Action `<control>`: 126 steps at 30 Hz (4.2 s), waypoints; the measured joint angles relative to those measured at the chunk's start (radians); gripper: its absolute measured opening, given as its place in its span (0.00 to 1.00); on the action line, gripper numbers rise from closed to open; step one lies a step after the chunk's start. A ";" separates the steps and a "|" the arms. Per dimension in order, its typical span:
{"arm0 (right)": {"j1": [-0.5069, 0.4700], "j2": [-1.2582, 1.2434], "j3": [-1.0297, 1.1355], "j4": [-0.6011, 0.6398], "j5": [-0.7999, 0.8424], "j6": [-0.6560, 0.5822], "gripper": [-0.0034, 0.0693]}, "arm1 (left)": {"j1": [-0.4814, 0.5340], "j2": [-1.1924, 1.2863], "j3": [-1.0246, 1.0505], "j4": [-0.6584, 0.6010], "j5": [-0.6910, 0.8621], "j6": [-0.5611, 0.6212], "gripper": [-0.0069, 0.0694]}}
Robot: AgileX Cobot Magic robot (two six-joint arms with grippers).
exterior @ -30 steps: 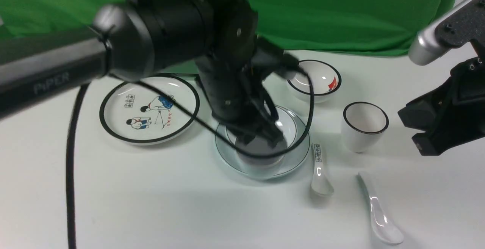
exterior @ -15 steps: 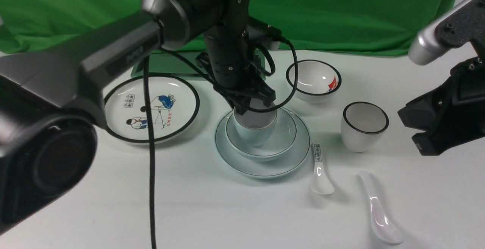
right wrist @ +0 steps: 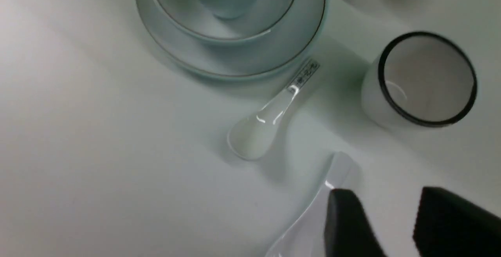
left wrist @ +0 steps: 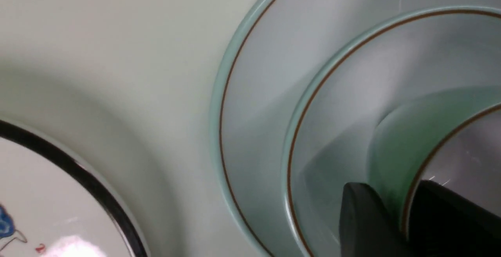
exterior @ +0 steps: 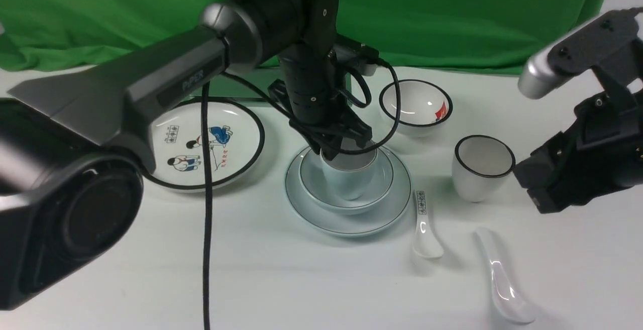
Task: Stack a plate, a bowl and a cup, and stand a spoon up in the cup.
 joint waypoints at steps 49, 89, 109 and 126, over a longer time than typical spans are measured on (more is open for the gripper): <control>0.000 0.299 -0.002 -0.117 -0.403 0.271 0.27 | 0.000 -1.001 0.965 0.115 -0.475 -0.097 0.05; 0.179 0.589 -0.015 -0.104 -1.300 0.258 0.42 | 0.000 -1.119 1.119 0.182 -0.470 -0.185 0.05; 0.180 -0.368 0.398 -0.103 -0.922 0.180 0.08 | 0.000 -2.066 1.666 0.212 -0.641 -0.360 0.05; 0.180 -0.691 0.588 -0.103 -0.915 0.181 0.14 | 0.000 -2.131 1.673 0.213 -0.641 -0.360 0.05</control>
